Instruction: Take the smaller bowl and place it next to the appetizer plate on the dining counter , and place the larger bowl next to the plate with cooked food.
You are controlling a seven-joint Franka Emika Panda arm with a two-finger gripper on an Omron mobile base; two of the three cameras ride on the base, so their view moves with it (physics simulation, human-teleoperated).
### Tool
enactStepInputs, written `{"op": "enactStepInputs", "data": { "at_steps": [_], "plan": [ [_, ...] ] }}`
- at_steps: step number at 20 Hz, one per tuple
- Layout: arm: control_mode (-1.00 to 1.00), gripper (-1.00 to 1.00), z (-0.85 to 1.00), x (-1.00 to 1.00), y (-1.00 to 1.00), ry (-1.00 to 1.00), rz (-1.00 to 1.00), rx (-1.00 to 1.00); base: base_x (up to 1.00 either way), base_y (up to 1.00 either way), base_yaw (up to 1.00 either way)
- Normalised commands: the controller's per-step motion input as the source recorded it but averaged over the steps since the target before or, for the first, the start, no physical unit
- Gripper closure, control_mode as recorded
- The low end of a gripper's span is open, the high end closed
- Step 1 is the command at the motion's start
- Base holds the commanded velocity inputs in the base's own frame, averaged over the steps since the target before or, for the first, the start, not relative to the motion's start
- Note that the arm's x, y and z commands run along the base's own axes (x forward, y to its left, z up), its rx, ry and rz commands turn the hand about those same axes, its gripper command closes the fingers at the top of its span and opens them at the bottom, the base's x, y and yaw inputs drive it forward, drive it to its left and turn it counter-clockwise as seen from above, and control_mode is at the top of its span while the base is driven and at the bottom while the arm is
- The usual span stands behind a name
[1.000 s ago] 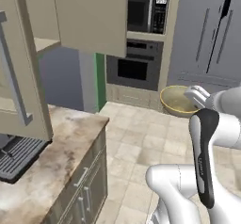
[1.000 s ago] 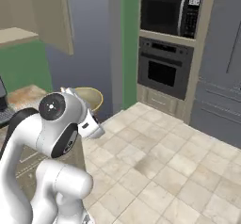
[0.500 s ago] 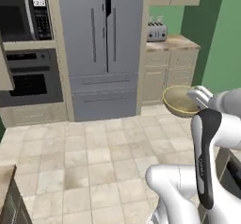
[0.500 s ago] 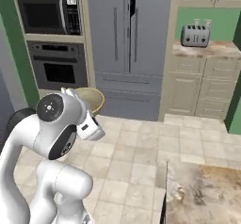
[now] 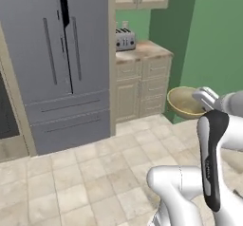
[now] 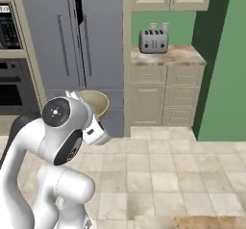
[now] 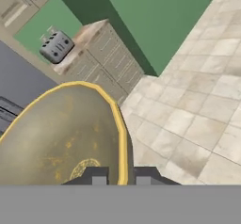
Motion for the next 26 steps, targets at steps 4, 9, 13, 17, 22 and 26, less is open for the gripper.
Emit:
{"op": "enactStepInputs", "data": {
  "at_steps": [4,9,13,17,22,26],
  "plan": [
    [1.0,1.0,0.0,0.0,0.0,0.0,0.0,0.0,1.0,0.22,-0.71],
    [1.0,1.0,0.0,0.0,0.0,0.0,0.0,0.0,1.0,0.02,-0.8],
    [1.0,1.0,0.0,0.0,0.0,0.0,0.0,0.0,1.0,0.0,-0.79],
    [1.0,1.0,0.0,0.0,0.0,0.0,0.0,0.0,0.99,0.0,-0.79],
    [1.0,1.0,0.0,0.0,0.0,0.0,0.0,0.0,1.0,0.0,-0.73],
    [1.0,1.0,0.0,0.0,0.0,0.0,0.0,0.0,1.0,0.1,-0.52]
  ]
}}
